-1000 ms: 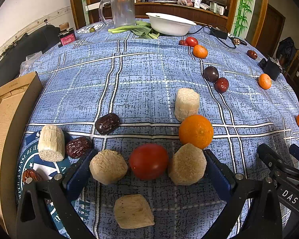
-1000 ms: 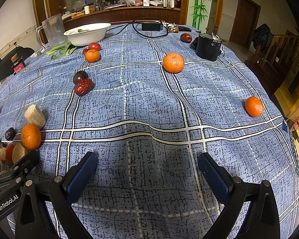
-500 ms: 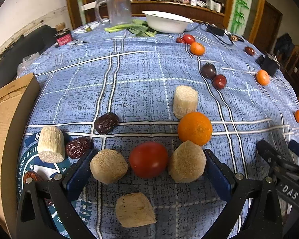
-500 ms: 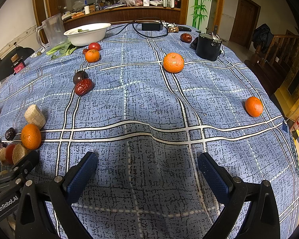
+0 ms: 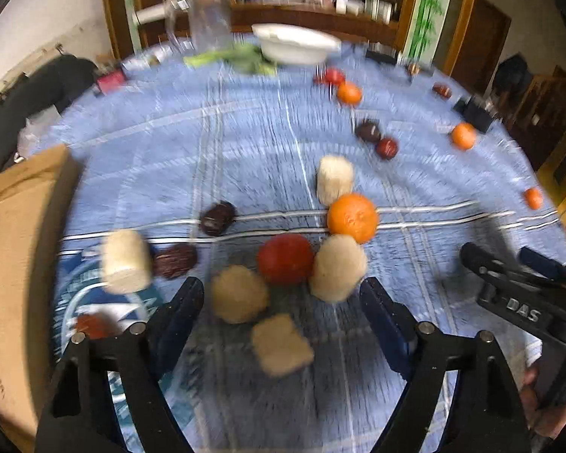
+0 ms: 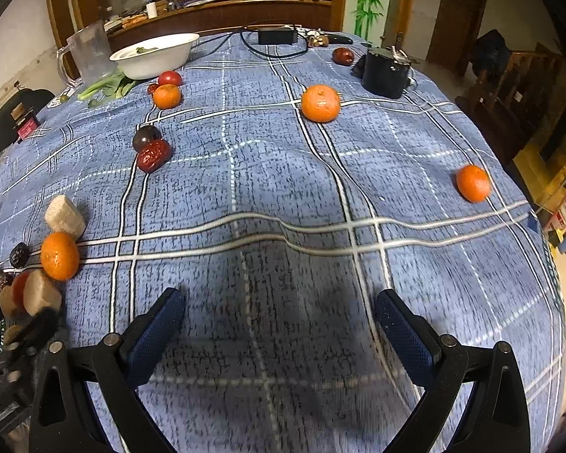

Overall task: Organize fruits
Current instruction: 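Swing both tools toward the fruits beside the cardboard tray, then grasp the red date with the left gripper while the right gripper grasps a white yam chunk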

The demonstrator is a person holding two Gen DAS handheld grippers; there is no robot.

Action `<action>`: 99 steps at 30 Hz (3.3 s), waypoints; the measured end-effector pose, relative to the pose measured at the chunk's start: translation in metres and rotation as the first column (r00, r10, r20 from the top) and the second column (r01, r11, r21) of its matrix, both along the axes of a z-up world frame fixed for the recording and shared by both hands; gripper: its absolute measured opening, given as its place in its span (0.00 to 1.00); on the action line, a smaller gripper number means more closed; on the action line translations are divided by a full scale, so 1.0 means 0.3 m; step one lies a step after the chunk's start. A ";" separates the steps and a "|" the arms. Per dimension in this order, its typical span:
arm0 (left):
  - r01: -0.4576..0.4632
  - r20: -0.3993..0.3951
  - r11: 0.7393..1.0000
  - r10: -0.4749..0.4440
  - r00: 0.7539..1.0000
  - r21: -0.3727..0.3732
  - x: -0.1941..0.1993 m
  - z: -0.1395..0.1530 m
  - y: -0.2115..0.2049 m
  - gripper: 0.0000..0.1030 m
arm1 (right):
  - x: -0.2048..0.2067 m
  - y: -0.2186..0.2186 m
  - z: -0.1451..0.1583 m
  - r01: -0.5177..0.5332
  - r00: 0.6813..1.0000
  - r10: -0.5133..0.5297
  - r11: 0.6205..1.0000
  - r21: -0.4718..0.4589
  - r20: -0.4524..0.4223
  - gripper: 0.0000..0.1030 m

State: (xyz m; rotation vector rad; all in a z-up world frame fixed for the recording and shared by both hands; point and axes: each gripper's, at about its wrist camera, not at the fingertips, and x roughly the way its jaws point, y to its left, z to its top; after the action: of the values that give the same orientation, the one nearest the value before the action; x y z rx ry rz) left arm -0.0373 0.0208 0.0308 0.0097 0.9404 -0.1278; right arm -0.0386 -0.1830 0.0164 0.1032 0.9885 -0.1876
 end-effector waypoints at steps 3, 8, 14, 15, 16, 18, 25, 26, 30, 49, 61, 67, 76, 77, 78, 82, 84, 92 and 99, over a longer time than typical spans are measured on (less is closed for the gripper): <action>-0.037 0.128 0.999 0.037 0.991 -0.002 -0.107 0.098 0.050 0.82 | -0.076 0.044 0.073 -0.015 0.996 0.014 1.000 0.013 0.090 0.95; -0.086 0.265 0.996 0.085 0.960 -0.007 -0.233 0.216 0.129 0.82 | -0.218 0.123 0.150 -0.039 0.979 0.031 0.999 0.035 0.201 0.95; -0.135 0.369 0.991 0.128 0.921 -0.007 -0.331 0.300 0.199 0.82 | -0.366 0.179 0.237 -0.017 0.945 0.021 1.000 -0.015 0.327 0.95; -0.140 0.376 0.990 0.132 0.917 -0.006 -0.341 0.309 0.205 0.82 | -0.388 0.188 0.256 -0.014 0.936 0.022 1.000 -0.025 0.351 0.95; -0.143 0.381 0.990 0.135 0.914 -0.008 -0.354 0.318 0.212 0.82 | -0.408 0.201 0.277 -0.011 0.926 0.025 0.999 -0.038 0.378 0.95; -0.143 0.392 0.990 0.135 0.910 -0.011 -0.381 0.329 0.223 0.82 | -0.433 0.216 0.305 -0.011 0.913 0.032 0.999 -0.052 0.407 0.95; -0.159 0.415 0.987 0.151 0.897 -0.017 -0.458 0.355 0.269 0.82 | -0.523 0.283 0.362 -0.004 0.870 0.052 0.995 -0.099 0.491 0.95; -0.164 0.416 0.986 0.158 0.896 -0.020 -0.466 0.357 0.280 0.82 | -0.536 0.288 0.364 0.003 0.863 0.052 0.994 -0.109 0.502 0.95; -0.176 0.418 0.984 0.173 0.892 -0.032 -0.484 0.360 0.304 0.82 | -0.580 0.319 0.372 0.027 0.825 0.070 0.986 -0.163 0.561 0.99; -0.206 0.366 0.975 0.221 0.904 -0.081 -0.410 0.314 0.410 0.91 | -0.486 0.341 0.262 -0.089 0.896 0.133 0.989 -0.120 0.424 0.99; -0.176 0.247 0.976 0.203 0.948 -0.126 -0.262 0.219 0.534 0.88 | -0.332 0.344 0.144 -0.292 0.919 0.252 0.952 0.092 0.304 0.91; -0.042 0.151 0.991 0.061 0.987 -0.127 -0.187 0.142 0.449 0.57 | -0.222 0.421 0.082 -0.405 0.906 0.366 0.895 0.187 0.212 0.69; 0.037 0.044 0.998 -0.034 0.998 -0.053 -0.044 0.087 0.352 0.57 | -0.128 0.362 0.050 -0.364 0.928 0.335 0.906 0.214 0.162 0.69; 0.038 0.031 0.999 -0.037 0.999 -0.039 -0.020 0.075 0.339 0.57 | -0.120 0.346 0.051 -0.356 0.932 0.327 0.908 0.221 0.157 0.69; 0.042 0.018 0.999 -0.041 0.999 -0.030 0.002 0.062 0.328 0.56 | -0.115 0.336 0.052 -0.352 0.934 0.324 0.909 0.224 0.152 0.69; 0.041 -0.057 0.998 -0.044 0.997 -0.048 0.070 0.001 0.322 0.56 | -0.101 0.334 0.048 -0.379 0.925 0.355 0.892 0.248 0.135 0.69; 0.033 -0.092 0.997 -0.039 0.995 -0.069 0.091 -0.020 0.329 0.56 | -0.099 0.355 0.038 -0.408 0.913 0.387 0.876 0.259 0.130 0.69; 0.048 -0.093 0.999 -0.047 0.995 0.002 0.094 -0.037 0.298 0.33 | -0.071 0.474 -0.007 -0.476 0.879 0.466 0.849 0.229 0.099 0.62; 0.044 -0.078 0.999 -0.045 0.996 -0.011 0.085 -0.028 0.302 0.32 | -0.059 0.515 -0.006 -0.498 0.867 0.488 0.845 0.194 0.102 0.30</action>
State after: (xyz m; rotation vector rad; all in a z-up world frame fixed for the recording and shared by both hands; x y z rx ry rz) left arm -0.0117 0.1114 0.0224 0.0169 1.0184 -0.1752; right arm -0.0563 -0.0285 0.0145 0.0462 0.9537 0.3987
